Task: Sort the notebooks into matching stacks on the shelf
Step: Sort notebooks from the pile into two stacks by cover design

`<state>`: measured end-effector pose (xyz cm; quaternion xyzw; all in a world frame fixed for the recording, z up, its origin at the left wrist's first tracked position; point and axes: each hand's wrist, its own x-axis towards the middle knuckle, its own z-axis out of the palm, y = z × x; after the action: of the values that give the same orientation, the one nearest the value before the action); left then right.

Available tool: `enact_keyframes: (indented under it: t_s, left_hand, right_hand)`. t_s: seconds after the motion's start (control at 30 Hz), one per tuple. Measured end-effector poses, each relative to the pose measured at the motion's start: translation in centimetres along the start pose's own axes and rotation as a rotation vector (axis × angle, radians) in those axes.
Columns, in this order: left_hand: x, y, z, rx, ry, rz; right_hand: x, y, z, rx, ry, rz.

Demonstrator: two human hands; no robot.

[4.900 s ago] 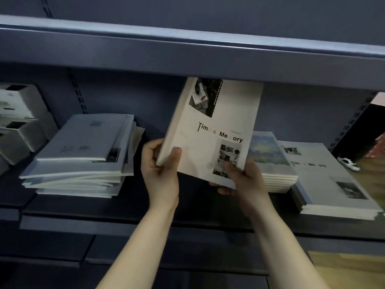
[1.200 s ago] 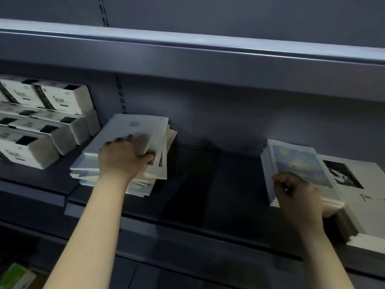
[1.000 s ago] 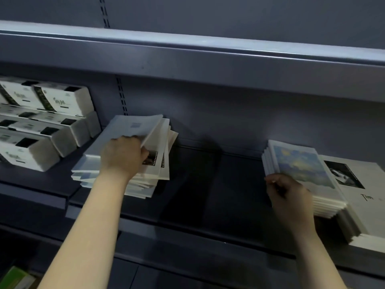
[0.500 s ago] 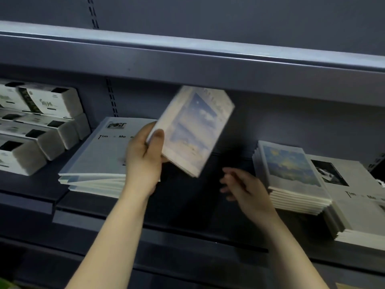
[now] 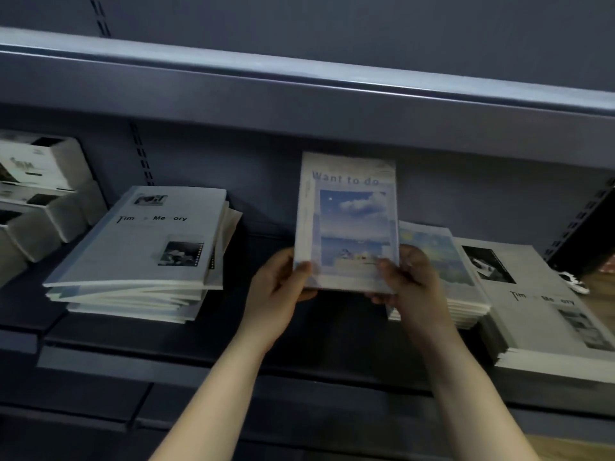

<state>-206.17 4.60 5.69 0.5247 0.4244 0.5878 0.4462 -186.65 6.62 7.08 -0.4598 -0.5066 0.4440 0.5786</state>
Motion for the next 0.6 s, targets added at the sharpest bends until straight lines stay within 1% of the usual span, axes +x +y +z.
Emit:
enact_keyframes:
  t_s: [0.07, 0.17, 0.33, 0.4, 0.47, 0.6]
  left_hand:
    - [0.1, -0.7, 0.1, 0.174, -0.059, 0.006]
    - [0.2, -2.0, 0.0, 0.38, -0.088, 0.022]
    - [0.3, -4.5, -0.2, 0.829, -0.164, 0.098]
    - [0.3, -5.4, 0.1, 1.02, -0.169, 0.119]
    - [0.1, -6.2, 0.4, 1.119, -0.15, 0.124]
    - [-0.1, -7.2, 0.7, 1.239, -0.121, 0.132]
  right_hand:
    - [0.3, -0.2, -1.6, -0.058, 0.041, -0.021]
    - [0.5, -0.6, -4.2, -0.135, 0.109, -0.03]
    - [0.7, -1.1, -8.2, -0.201, 0.222, 0.045]
    - [0.8, -1.3, -9.6, -0.218, 0.265, 0.062]
    - [1.0, -1.3, -10.8, -0.238, 0.293, 0.063]
    - [1.3, -1.1, -12.3, -0.325, 0.311, 0.06]
